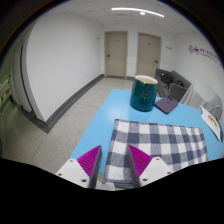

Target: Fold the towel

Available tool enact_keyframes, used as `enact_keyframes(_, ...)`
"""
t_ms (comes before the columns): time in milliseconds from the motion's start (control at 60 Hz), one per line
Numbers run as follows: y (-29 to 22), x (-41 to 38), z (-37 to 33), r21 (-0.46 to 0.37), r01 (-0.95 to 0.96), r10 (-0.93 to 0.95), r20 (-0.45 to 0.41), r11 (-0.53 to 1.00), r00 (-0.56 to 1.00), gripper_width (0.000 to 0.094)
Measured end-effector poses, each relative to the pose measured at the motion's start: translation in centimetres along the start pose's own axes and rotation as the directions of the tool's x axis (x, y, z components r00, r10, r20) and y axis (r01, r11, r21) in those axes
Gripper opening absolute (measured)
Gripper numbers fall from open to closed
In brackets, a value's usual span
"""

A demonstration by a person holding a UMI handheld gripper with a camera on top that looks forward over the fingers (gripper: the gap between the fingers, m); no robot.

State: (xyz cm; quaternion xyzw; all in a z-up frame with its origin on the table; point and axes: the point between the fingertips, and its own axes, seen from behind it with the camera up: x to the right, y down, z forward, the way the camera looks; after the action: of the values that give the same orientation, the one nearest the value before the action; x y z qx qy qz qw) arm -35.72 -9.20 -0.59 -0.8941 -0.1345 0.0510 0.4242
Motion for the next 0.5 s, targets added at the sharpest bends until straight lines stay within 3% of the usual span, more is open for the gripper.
enact_keyframes(33,0.8,0.4,0.8,-0.025,0.015,-0.015,-0.004,1.0,1.0,0.0402)
enact_keyframes(67,0.2,0.6,0.9,0.015,0.043,-0.042,-0.007,0.999,0.999,0.0411)
enact_keyframes(83,0.3,0.9,1.1,0.018,0.058,-0.058,-0.014,0.998,0.998,0.0282)
enact_keyframes(133,0.3,1.4,1.2,0.029,0.083,-0.083,-0.026,0.996,0.996,0.0219)
enact_keyframes(167,0.2,2.1,1.3,0.033,0.068,-0.066,-0.045,0.997,0.997,0.0071)
enact_keyframes(267,-0.1,2.4,1.4,0.057,-0.005,0.006,-0.021,0.998,1.0,0.0033)
enact_keyframes(383,-0.8,2.2,0.8,0.029,-0.058,0.058,0.021,0.998,0.998,0.0009)
enact_keyframes(433,-2.9,2.7,-0.1,0.069,-0.089,0.086,0.048,0.994,0.995,0.001)
enact_keyframes(500,-6.2,5.3,-1.9,0.144,-0.088,0.086,0.021,0.986,0.996,0.001)
